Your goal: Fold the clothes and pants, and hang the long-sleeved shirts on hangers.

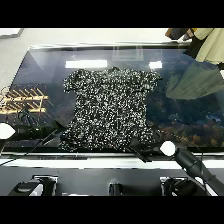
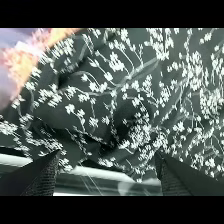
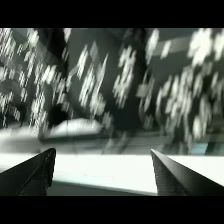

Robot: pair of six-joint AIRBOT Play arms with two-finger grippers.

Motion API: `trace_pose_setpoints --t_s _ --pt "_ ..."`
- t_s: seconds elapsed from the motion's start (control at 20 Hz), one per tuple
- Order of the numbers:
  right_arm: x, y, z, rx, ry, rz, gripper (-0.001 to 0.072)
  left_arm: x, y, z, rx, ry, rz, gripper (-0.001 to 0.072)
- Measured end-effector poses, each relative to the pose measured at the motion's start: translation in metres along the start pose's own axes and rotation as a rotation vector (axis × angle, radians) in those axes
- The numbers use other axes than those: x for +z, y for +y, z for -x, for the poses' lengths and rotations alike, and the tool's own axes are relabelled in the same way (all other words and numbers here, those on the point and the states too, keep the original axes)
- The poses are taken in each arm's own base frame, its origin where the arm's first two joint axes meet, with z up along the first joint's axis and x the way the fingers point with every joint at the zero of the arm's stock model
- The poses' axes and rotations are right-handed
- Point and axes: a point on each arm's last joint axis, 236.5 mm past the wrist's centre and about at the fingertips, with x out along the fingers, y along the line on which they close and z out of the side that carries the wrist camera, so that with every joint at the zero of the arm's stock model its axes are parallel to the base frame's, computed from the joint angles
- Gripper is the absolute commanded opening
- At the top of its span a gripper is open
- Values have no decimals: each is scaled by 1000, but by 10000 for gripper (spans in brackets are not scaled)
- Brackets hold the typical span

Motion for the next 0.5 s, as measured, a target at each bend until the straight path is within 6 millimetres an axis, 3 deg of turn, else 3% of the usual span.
trace_pose_setpoints --t_s 0.05,0.1,0.15,0.2,0.25,0.3,0.35,0.5 --pt "4 -2 -6 -7 -15 -14 623 -5 -2 -2 -6 11 -9 679" --pt "10 -4 -11 -10 -32 -28 526 -9 -5 -4 -10 21 -20 679" --pt "14 -4 -15 -10 -48 -46 512 -14 -7 -6 -13 33 -32 679" --pt "19 -5 -17 -10 -64 -61 350 -21 -10 -9 -17 49 -44 679" --pt "23 -8 -19 -20 -81 -67 136 -29 -11 -13 -18 71 -51 679" --pt "27 -12 -20 -37 -97 -73 104 -37 -11 -18 -16 91 -57 679" --pt "30 -14 -19 -47 -111 -72 25 -47 -10 -23 -11 113 -57 679" --pt "35 -14 -17 -72 -124 -66 25 -70 -14 -42 -25 159 -54 680"
